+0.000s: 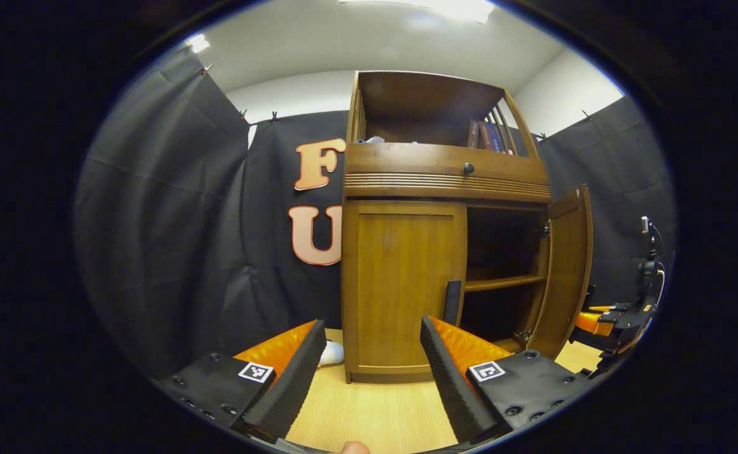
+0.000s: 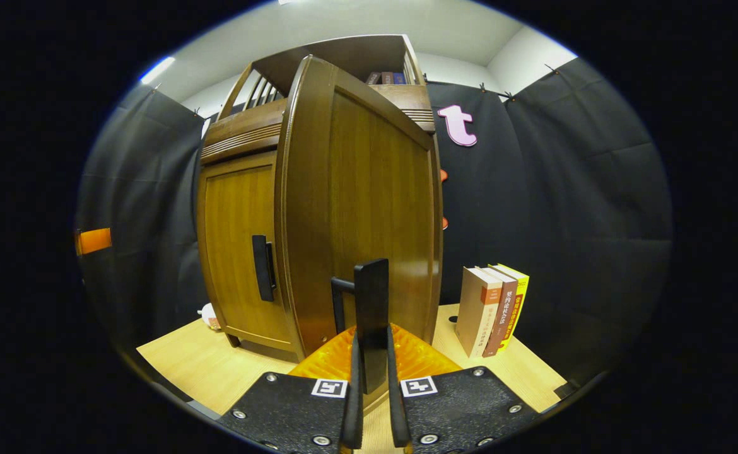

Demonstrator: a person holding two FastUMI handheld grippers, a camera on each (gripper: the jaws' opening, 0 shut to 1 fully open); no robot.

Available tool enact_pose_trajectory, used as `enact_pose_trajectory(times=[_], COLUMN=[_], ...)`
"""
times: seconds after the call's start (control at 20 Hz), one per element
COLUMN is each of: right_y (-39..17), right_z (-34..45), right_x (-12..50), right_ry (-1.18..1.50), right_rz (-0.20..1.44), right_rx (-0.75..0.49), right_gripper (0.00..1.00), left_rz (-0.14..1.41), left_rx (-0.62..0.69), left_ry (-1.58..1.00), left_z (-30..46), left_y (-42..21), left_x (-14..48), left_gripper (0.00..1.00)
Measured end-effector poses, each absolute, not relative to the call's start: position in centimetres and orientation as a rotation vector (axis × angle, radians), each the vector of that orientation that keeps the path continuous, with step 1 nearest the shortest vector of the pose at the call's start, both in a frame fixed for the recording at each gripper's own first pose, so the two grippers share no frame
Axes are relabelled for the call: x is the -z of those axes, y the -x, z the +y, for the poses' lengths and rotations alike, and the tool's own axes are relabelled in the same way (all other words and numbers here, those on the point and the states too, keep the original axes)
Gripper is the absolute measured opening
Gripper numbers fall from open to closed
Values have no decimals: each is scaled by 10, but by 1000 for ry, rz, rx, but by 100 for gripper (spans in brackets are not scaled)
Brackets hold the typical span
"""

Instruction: Open the right door of the double-door shoe cabinet with the right hand, and open the left door with the left hand.

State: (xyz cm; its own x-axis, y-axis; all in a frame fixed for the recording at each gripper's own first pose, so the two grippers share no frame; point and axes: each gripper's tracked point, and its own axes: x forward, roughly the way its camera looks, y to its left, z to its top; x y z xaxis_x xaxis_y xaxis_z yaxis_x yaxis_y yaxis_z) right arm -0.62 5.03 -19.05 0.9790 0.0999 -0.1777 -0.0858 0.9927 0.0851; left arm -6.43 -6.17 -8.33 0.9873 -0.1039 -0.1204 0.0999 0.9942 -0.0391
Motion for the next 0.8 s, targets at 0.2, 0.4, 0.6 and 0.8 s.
enact_pose_trajectory(times=[0.2,0.4,0.6,0.8], right_y=[12,16,17,18], right_z=[32,17,-4,-40], right_x=[190,191,190,193], right_ry=[-68,-68,-67,-55], right_rz=[185,192,191,186], right_rx=[-75,-73,-47,15], right_gripper=[13,12,7,0], left_rz=[109,102,103,93], left_rx=[118,108,111,114], left_ry=[46,26,27,27], left_z=[-77,-86,-98,-106], left_y=[57,48,47,43], left_x=[77,77,77,72], left_gripper=[99,99,99,99])
